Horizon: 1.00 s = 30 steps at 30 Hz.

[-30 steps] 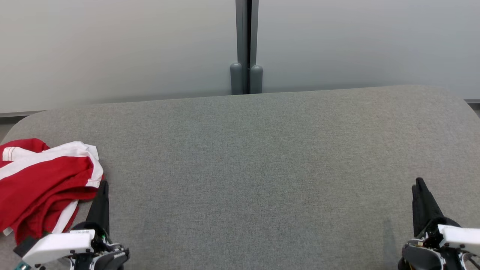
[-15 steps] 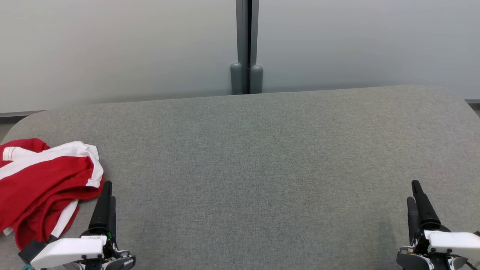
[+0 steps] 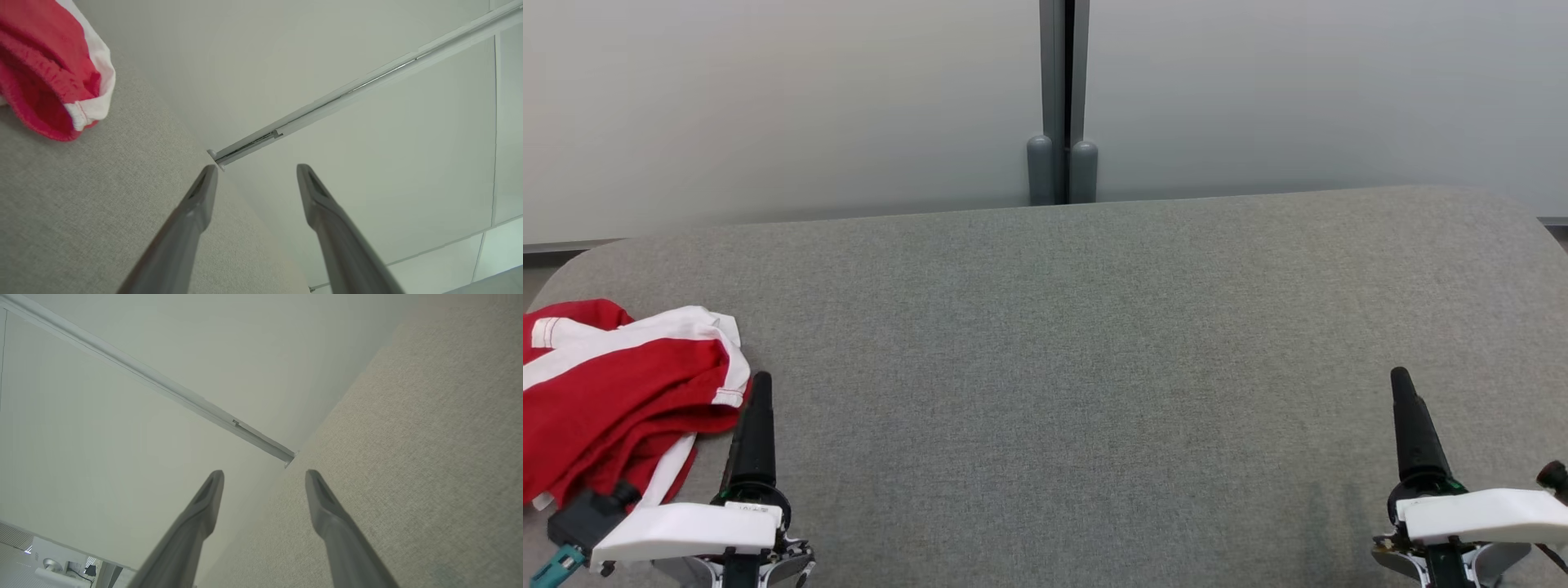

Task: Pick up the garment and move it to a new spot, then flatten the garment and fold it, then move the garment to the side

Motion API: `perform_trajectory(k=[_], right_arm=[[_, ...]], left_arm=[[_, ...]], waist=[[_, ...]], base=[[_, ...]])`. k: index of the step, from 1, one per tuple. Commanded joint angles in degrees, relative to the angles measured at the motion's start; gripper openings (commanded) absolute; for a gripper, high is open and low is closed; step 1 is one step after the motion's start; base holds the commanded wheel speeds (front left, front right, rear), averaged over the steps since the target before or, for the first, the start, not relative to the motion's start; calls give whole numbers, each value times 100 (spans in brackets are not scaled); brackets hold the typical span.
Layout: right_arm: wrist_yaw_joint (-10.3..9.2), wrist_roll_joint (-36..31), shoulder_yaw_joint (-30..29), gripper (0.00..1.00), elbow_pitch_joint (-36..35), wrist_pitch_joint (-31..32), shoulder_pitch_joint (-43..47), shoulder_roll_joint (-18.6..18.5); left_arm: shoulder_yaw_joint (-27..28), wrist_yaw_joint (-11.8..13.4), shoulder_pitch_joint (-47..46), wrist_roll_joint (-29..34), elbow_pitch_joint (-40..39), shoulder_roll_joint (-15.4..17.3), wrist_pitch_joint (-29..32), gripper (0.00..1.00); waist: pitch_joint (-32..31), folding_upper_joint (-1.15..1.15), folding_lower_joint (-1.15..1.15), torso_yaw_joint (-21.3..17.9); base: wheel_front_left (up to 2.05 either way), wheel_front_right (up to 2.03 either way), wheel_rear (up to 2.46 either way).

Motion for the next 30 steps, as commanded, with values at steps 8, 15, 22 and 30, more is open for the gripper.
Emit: perform_trajectory(k=[8, 15, 22, 30], right_arm=[[1, -1109, 207, 100, -298, -217, 4, -56], [1, -1807, 327, 100, -360, -356, 81, -58], [1, -2330, 364, 100, -485, -482, 179, -61], [1, -2827, 401, 100, -564, -618, 273, -65]], left_arm=[[-225, 3, 88, 1406, -380, 47, -204, 100], [-397, 120, 145, 2000, -374, 52, -342, 100], [-505, 195, 196, 2629, -569, 56, -472, 100], [-573, 183, 314, 3109, -654, 61, -608, 100]], waist=[[2, 0, 0, 12], [-11, 0, 0, 35], [-29, 0, 0, 62], [-65, 0, 0, 93]], base=[[0, 0, 0], [0, 0, 0], [0, 0, 0], [0, 0, 0]])
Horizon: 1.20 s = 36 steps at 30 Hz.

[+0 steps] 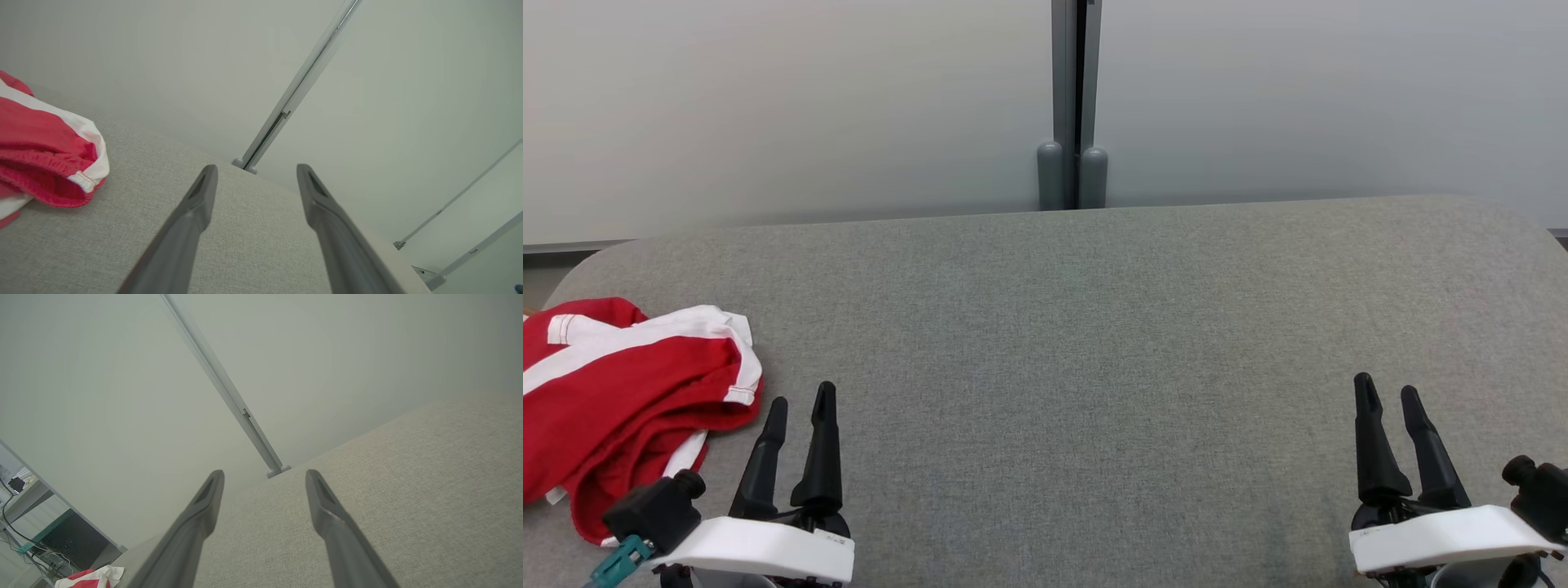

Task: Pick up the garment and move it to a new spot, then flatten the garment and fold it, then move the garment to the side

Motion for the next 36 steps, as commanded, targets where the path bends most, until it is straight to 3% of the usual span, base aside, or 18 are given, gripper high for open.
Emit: perform_trajectory(k=[1, 8, 36], right_arm=[[1, -191, 6, 100, -102, -67, 3, -40], [1, -613, 46, 100, -109, -177, 65, -43], [1, -1931, -47, 100, -191, -543, 168, -52]], left_arm=[[-21, -3, -19, 203, -43, 35, -52, 100], [-174, 165, 17, 829, -6, 37, -165, 100], [-183, 351, 126, 1883, -1, 51, -530, 100]], waist=[[-5, 0, 0, 5], [-29, 0, 0, 15], [46, 0, 0, -22]], base=[[0, 0, 0], [0, 0, 0], [0, 0, 0]])
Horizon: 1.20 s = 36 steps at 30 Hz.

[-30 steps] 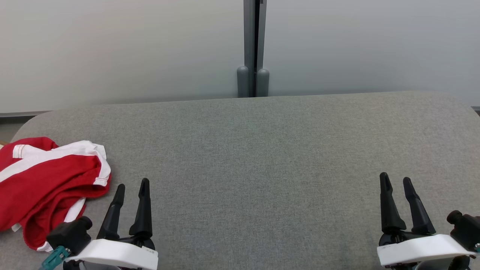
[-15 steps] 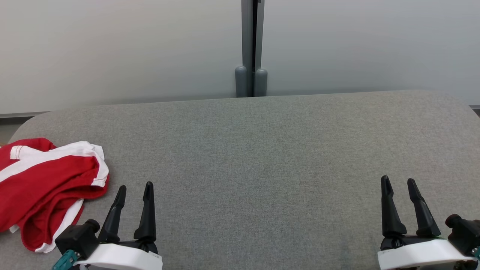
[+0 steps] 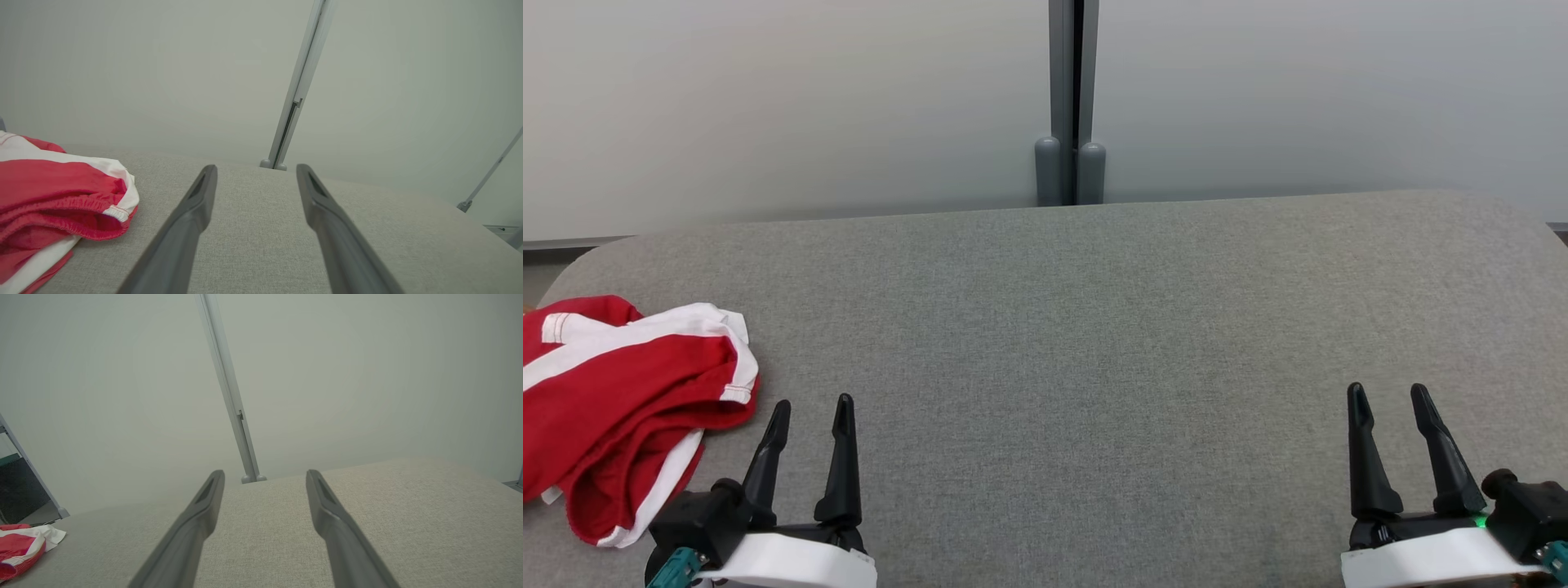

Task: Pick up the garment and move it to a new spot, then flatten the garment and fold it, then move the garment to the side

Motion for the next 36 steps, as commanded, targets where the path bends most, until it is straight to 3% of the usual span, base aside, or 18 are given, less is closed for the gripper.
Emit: perform_trajectory(k=[1, 30, 36], right_arm=[[0, -182, 12, 100, -79, -67, -28, -34], [0, -1288, 258, 100, -232, -390, 101, -39], [0, -1231, 270, 100, -187, -391, 87, -38]], left_arm=[[22, 34, 21, 160, -49, 31, -51, 100], [-3, 133, 159, 1351, -66, 41, -370, 100], [10, 120, 145, 1369, -49, 41, -361, 100]], waist=[[15, 0, 0, 6], [-105, 0, 0, 51], [-123, 0, 0, 55]], base=[[0, 0, 0], [0, 0, 0], [0, 0, 0]])
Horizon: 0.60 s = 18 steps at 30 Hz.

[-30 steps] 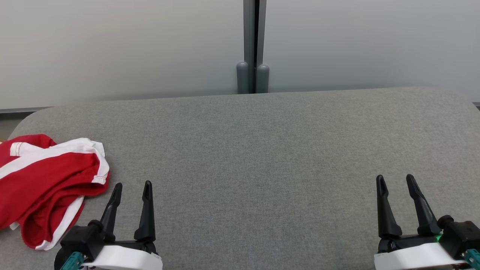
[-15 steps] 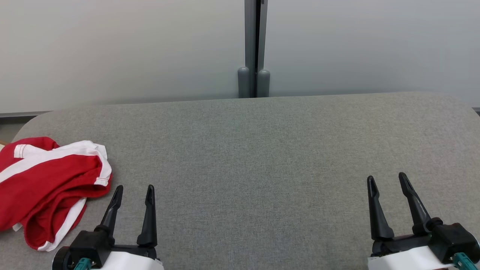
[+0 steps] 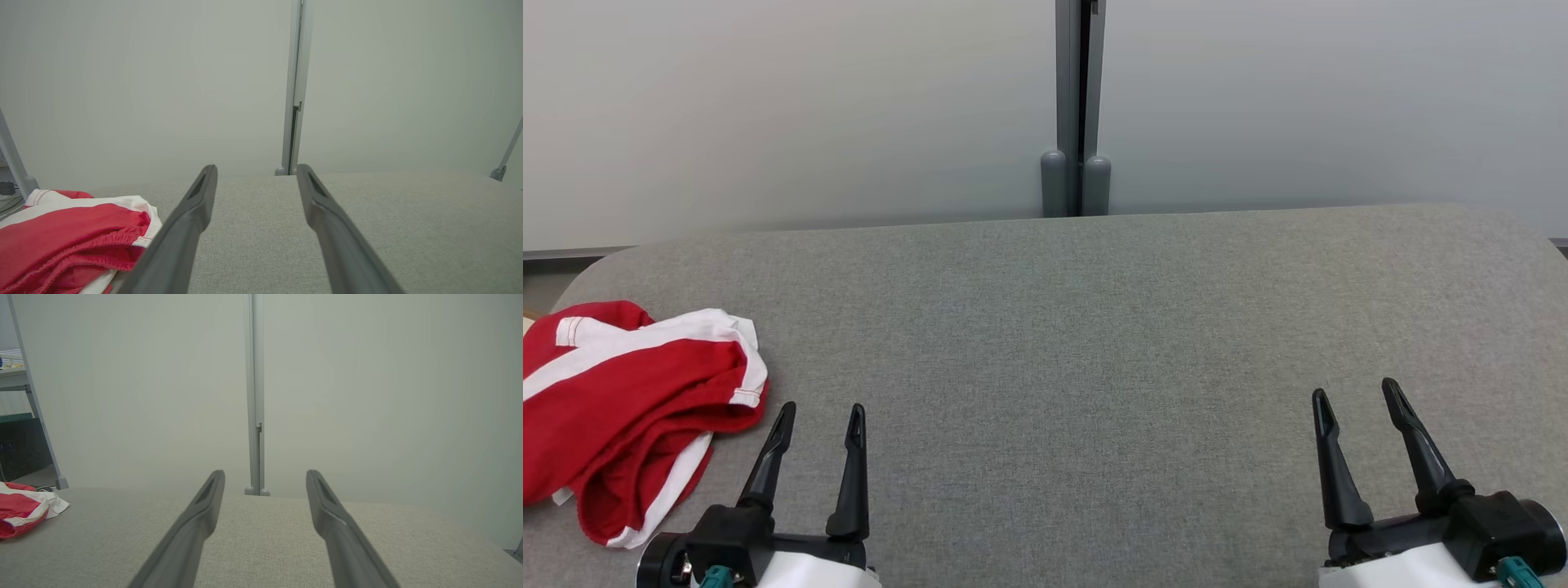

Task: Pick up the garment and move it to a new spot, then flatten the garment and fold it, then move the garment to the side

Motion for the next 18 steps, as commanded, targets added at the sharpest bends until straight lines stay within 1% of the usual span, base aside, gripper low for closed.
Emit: perform_trajectory(k=[1, 12, 15, 18], right_arm=[[0, 41, 19, 100, -1, -47, 13, -24], [0, 58, 23, 100, 10, -43, 57, -24], [0, 126, -42, 100, 21, -43, 88, -22], [0, 149, -28, 100, 44, -42, 142, -17]], left_arm=[[22, 11, 29, 40, -8, 27, -3, 100], [34, -3, 85, 60, -57, 27, -3, 100], [51, 76, 118, 0, -105, 26, -2, 100], [23, 109, 152, -27, -106, 26, -2, 100]], waist=[[-3, 0, 0, -1], [-60, 0, 0, 38], [-76, 0, 0, 142], [-87, 0, 0, 368]], base=[[0, 0, 0], [0, 0, 0], [0, 0, 0], [0, 0, 0]])
